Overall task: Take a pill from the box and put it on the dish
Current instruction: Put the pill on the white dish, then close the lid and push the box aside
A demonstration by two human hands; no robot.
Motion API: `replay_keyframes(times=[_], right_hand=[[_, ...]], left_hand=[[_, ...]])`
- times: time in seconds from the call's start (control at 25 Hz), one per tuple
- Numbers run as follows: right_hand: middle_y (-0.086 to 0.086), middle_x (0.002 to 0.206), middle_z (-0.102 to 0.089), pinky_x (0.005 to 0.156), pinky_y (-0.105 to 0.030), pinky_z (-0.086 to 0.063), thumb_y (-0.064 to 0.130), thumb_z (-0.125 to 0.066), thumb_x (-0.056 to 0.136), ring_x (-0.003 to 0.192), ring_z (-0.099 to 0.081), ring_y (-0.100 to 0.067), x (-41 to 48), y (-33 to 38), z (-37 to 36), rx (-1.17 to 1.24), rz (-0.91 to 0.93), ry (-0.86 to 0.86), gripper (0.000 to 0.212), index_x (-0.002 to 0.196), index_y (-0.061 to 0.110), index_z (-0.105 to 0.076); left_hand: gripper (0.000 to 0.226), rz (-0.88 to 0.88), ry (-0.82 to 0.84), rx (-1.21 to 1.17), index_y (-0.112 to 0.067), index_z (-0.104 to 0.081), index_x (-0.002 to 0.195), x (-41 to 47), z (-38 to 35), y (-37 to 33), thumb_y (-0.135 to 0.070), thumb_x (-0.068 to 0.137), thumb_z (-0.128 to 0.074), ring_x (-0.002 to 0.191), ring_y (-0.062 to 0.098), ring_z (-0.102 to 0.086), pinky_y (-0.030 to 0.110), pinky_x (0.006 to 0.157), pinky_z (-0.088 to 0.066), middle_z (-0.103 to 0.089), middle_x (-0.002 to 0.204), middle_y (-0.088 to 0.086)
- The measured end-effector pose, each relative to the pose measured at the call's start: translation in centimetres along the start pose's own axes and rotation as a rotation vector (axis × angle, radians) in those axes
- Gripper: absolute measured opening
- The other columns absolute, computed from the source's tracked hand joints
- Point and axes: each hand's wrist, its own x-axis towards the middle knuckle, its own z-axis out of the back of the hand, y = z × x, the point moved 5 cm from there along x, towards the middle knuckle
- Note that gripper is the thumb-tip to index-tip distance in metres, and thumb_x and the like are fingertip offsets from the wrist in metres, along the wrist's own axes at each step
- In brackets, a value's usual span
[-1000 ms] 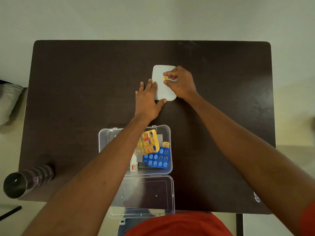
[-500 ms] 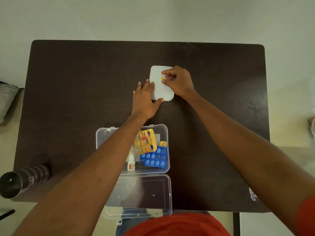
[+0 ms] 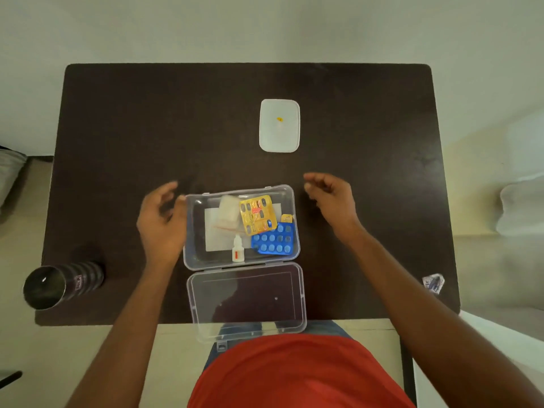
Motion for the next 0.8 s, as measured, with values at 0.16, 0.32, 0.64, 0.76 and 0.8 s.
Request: replay_keyframes(times=[0.16,0.32,0.64,0.76,0.8], right_hand=[[0.001,0.093,-0.068,0.076,-0.026,-0.054,0.021,-0.063,0.095,0.085,-0.065,-0.010,-9.5,-5.3,-1.7,0.008,-0.124,-0.056,0.030,0.125,0.023,-0.062],[-0.003,0.096,-0.070,0.084,-0.034,-0.058,0.030,-0.062,0.095,0.089,-0.070,-0.016,-15.7,-9.2,-3.4,0.018,-0.213,-0.091,0.038,0.132,0.022,-0.057],[-0.001,0.092,-0.070,0.088,-0.042,-0.058,0.027,-0.059,0.098,0.088,-0.069,-0.017,-20.5,-7.2,-2.8,0.052,-0.136,-0.186,0.026,0.122,0.020,-0.064],[-0.002,0.104,-0.072,0.087,-0.044,-0.058,0.042,-0.057,0.096,0.096,-0.070,-0.021,-21.4,-5.7,-1.6,0.061,-0.103,-0.223,0.020,0.098,0.032,-0.074],[-0.003,0.105,-0.072,0.086,-0.041,-0.058,0.046,-0.054,0.096,0.096,-0.070,-0.021,-21.6,-5.1,-1.3,0.066,-0.093,-0.217,0.026,0.094,0.033,-0.076]], left_hand=[[0.023,0.262,0.125,0.010,-0.018,-0.067,0.113,-7.7,4.7,8.1,-0.010,0.091,-0.064,0.094,0.018,-0.066,0.039,0.091,-0.054,-0.071,0.107,0.008],[0.020,0.436,0.289,-0.128,-0.022,-0.067,0.108,-13.0,5.1,11.7,-0.010,0.093,-0.062,0.097,0.030,-0.069,0.045,0.089,-0.054,-0.072,0.099,0.009],[0.026,0.309,0.418,-0.157,-0.040,-0.062,0.103,-14.8,6.3,10.1,-0.016,0.093,-0.063,0.092,0.020,-0.070,0.039,0.085,-0.057,-0.073,0.095,0.003],[0.015,0.266,0.421,-0.253,-0.027,-0.068,0.103,-14.5,7.2,8.5,-0.019,0.094,-0.061,0.087,0.029,-0.069,0.043,0.080,-0.057,-0.073,0.095,0.015],[0.013,0.254,0.430,-0.289,-0.024,-0.070,0.102,-14.4,7.5,7.8,-0.021,0.095,-0.060,0.083,0.029,-0.065,0.040,0.077,-0.056,-0.072,0.095,0.018]])
